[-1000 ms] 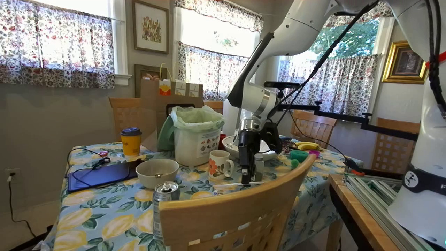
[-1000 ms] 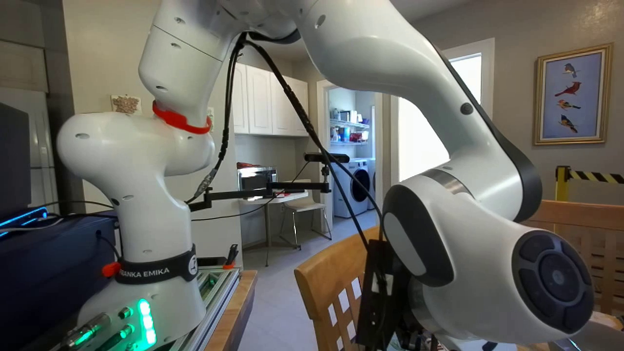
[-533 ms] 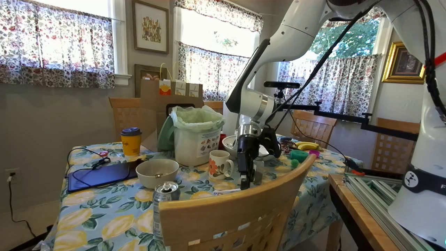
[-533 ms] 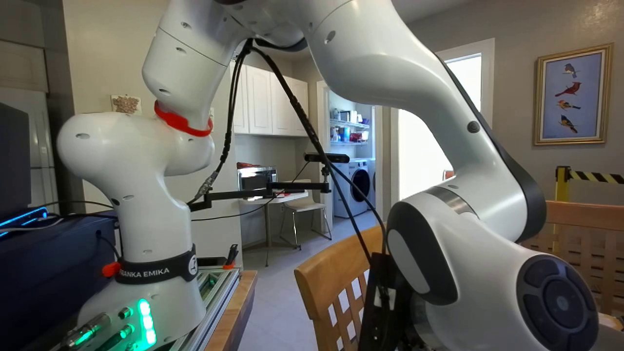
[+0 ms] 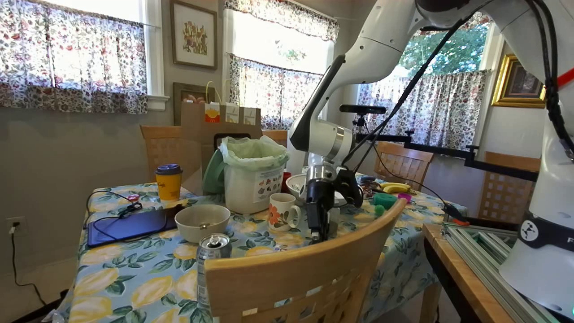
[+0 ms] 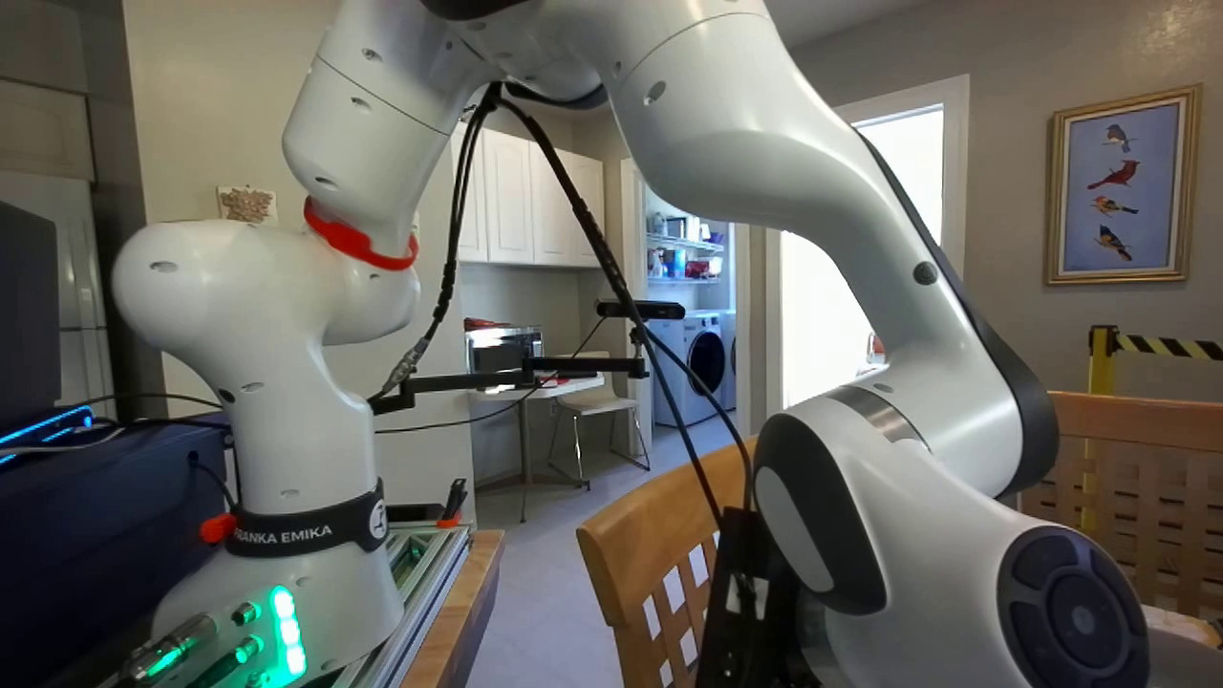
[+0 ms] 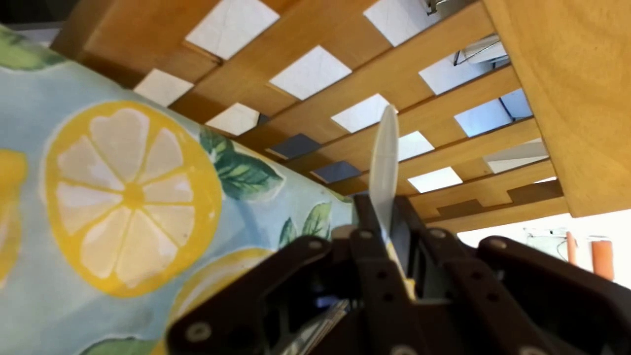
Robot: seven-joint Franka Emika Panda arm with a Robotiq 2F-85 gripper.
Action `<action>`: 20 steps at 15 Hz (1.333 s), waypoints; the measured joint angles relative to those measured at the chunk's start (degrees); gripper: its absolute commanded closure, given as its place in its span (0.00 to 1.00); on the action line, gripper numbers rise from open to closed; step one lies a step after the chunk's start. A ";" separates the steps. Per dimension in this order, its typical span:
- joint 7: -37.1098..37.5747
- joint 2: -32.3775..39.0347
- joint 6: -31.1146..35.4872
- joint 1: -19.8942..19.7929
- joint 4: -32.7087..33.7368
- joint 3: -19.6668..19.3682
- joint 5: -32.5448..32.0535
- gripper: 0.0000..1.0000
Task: Cut the packet with the knife
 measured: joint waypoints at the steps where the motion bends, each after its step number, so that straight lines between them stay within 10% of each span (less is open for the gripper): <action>1: 0.00 0.20 0.31 0.15 0.00 0.00 0.35 0.97; 20: 0.27 3.35 0.53 0.61 1.50 -0.53 5.39 0.97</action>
